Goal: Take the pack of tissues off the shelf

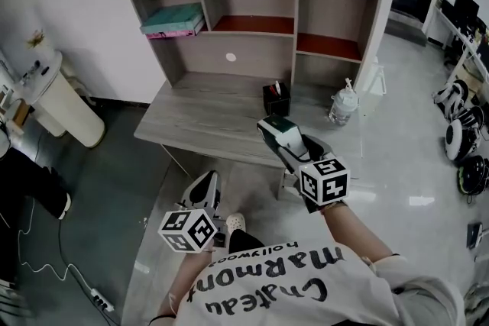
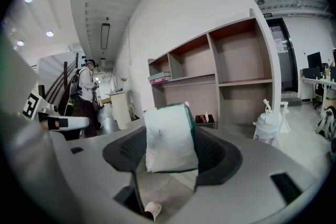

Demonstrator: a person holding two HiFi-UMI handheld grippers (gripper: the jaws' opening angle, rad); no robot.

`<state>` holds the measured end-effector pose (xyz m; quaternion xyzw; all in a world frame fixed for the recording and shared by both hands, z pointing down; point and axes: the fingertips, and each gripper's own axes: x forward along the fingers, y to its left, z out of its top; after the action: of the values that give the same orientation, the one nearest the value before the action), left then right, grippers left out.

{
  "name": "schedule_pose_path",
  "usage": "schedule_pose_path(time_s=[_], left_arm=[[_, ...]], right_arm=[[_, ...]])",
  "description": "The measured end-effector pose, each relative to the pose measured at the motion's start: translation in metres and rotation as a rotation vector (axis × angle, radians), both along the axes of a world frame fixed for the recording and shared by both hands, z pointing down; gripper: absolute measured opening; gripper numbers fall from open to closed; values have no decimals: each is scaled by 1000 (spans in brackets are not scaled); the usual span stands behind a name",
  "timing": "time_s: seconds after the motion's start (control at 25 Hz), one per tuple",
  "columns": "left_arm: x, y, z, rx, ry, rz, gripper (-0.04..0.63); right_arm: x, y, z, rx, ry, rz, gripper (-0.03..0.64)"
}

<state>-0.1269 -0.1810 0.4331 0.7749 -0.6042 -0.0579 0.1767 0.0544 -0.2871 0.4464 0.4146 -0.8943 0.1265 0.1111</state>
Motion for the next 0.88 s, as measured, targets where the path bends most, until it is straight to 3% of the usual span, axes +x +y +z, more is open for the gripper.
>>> schedule_pose_path(time_s=[0.2, 0.88], left_arm=[[9, 8, 13, -33, -61, -28, 18], [29, 22, 25, -61, -35, -29, 18]], right_arm=[[9, 14, 8, -22, -22, 15, 288], [14, 33, 19, -24, 16, -41, 281]])
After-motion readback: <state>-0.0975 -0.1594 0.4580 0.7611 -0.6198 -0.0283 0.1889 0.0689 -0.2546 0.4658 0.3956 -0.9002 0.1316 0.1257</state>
